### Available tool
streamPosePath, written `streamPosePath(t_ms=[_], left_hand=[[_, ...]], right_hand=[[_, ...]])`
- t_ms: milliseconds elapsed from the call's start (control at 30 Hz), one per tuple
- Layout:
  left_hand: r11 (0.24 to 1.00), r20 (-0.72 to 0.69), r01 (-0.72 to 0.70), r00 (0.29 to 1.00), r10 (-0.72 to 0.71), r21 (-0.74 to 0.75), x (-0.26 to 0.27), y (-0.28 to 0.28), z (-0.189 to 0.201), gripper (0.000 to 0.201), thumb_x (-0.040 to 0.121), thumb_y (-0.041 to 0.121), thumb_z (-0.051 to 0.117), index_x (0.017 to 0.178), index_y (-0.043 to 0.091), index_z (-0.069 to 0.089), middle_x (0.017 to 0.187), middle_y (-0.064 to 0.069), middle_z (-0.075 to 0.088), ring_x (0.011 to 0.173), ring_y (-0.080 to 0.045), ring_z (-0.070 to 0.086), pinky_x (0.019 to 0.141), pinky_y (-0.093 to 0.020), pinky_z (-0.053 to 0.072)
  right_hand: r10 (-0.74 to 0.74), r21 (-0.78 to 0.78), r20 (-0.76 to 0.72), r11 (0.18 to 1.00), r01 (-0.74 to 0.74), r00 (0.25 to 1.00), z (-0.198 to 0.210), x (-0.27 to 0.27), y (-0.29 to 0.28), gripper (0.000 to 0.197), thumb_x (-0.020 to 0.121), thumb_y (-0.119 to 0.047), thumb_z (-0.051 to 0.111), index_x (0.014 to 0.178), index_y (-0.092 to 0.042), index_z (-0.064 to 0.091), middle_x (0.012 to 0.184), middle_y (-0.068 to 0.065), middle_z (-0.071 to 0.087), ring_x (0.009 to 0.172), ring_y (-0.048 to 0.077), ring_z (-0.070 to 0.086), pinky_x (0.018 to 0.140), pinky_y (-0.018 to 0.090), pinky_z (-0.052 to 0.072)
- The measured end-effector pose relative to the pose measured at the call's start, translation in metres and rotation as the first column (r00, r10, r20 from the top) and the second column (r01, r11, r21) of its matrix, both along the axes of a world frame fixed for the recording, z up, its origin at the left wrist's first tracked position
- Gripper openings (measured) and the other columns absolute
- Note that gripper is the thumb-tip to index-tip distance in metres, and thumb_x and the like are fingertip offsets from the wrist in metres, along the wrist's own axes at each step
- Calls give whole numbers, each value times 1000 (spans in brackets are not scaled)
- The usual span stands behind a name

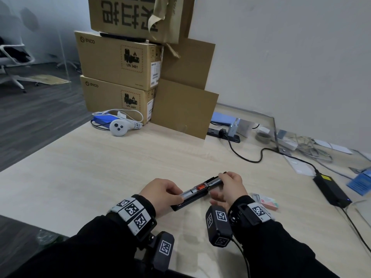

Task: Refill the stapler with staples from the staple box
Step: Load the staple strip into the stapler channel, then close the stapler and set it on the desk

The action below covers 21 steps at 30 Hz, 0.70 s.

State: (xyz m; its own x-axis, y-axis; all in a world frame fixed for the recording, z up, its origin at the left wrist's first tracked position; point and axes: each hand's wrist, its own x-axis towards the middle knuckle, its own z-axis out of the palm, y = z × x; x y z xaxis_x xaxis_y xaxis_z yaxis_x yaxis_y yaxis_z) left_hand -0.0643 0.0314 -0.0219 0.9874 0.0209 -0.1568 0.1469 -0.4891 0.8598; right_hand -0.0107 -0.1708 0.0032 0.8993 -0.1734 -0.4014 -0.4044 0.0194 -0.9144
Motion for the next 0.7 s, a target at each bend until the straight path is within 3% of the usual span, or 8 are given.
streamPosePath(t_ms=[133,200,267,300,367,467,600,700], left_hand=[[1000,13,9,1000,-9,14,-1,-1,1,9,72,28,76,78,22,78,73,4,79,79,-18,75,81,-38,59],[1000,17,16,1000,-16,27,-1,-2,2,9,72,27,75,79,21,76,75,3,78,79,-19,75,81,-39,59],[998,26,27,999,-29,54,-1,-3,3,8,73,25,73,81,22,73,77,3,78,79,-19,75,82,-41,59],[998,31,38,999,-40,58,-1,-3,3,9,74,24,72,83,24,71,79,3,78,78,-18,75,83,-41,59],[994,37,80,996,-82,71,-2,-6,5,20,78,23,68,94,34,66,85,4,76,80,-15,73,84,-41,58],[960,45,165,983,-179,227,0,-11,7,41,88,21,57,121,45,64,97,5,66,89,-15,68,86,-33,55],[910,18,221,970,-242,350,2,-16,11,46,95,20,49,134,42,60,106,3,49,109,-21,59,95,-28,46],[897,-2,238,967,-255,372,2,-17,10,46,97,20,46,136,42,58,115,-1,51,114,-23,57,99,-29,44]], right_hand=[[-78,98,10,992,77,997,0,9,-1,57,97,-23,52,147,-33,25,86,13,54,63,26,59,55,34,51],[-94,117,-5,989,94,996,-1,14,-3,67,96,-23,53,152,-32,18,108,24,61,61,24,59,49,29,51],[-97,112,-35,989,100,995,-5,22,-5,69,95,-22,55,153,-24,18,120,24,59,57,22,61,44,27,51],[-94,97,-46,990,98,995,-7,26,-6,66,93,-21,57,150,-14,23,117,23,59,52,21,62,43,27,50],[-85,83,-51,993,89,995,-10,33,-5,44,91,-20,59,124,3,41,112,24,62,44,20,61,43,27,51],[-57,45,-34,997,59,998,-18,37,-3,23,88,-22,59,97,-1,61,94,20,66,46,22,60,54,32,50],[-27,-22,-43,999,26,999,-20,39,-2,18,91,-18,59,90,-1,61,76,14,60,45,20,53,52,28,45],[-41,-20,-53,999,40,998,-20,44,-4,19,93,-15,58,79,-1,54,73,11,54,51,20,53,54,28,43]])
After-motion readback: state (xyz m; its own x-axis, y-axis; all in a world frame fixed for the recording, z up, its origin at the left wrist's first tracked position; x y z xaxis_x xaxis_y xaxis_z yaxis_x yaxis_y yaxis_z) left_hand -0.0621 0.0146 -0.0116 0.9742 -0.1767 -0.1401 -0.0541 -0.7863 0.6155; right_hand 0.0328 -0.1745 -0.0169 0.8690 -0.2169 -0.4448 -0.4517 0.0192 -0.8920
